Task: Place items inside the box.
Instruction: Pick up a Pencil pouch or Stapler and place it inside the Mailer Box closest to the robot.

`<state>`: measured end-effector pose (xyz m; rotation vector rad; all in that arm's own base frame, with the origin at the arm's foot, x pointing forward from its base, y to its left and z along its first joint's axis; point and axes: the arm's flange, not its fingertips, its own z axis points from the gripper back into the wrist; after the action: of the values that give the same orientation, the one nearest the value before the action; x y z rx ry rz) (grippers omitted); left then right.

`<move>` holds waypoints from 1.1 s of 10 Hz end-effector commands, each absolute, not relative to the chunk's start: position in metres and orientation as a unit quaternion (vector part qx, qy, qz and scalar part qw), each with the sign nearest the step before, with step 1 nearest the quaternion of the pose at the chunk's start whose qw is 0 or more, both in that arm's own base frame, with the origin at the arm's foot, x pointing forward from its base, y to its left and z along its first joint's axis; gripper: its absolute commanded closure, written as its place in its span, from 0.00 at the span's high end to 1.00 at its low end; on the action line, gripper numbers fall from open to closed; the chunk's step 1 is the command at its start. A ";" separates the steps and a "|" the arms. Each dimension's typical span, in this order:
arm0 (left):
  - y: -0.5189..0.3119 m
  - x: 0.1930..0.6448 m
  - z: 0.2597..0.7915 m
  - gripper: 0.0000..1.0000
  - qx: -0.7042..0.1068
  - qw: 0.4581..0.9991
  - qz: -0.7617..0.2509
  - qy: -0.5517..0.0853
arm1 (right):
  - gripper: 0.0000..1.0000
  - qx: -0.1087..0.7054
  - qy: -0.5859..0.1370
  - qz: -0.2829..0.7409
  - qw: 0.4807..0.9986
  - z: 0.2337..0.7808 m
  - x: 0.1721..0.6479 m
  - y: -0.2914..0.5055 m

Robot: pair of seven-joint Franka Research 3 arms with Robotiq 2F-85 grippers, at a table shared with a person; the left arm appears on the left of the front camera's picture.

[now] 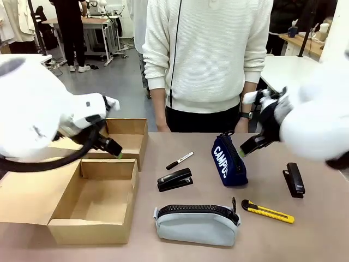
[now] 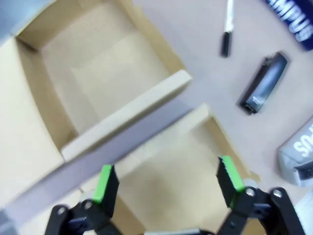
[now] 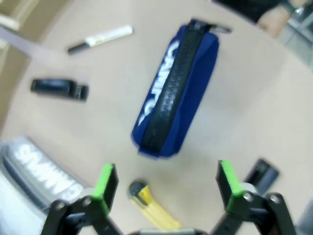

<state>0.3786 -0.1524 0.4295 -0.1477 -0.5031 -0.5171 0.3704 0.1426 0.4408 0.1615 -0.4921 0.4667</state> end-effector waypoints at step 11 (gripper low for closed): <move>0.188 0.276 0.427 1.00 -0.563 0.788 0.179 -0.173 | 1.00 0.587 -0.284 -0.228 0.723 0.443 0.218 -0.249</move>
<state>0.2919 0.1928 0.4006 -1.3208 -0.3498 0.5404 0.2200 -0.2647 0.4288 1.3265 -0.6808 -0.6013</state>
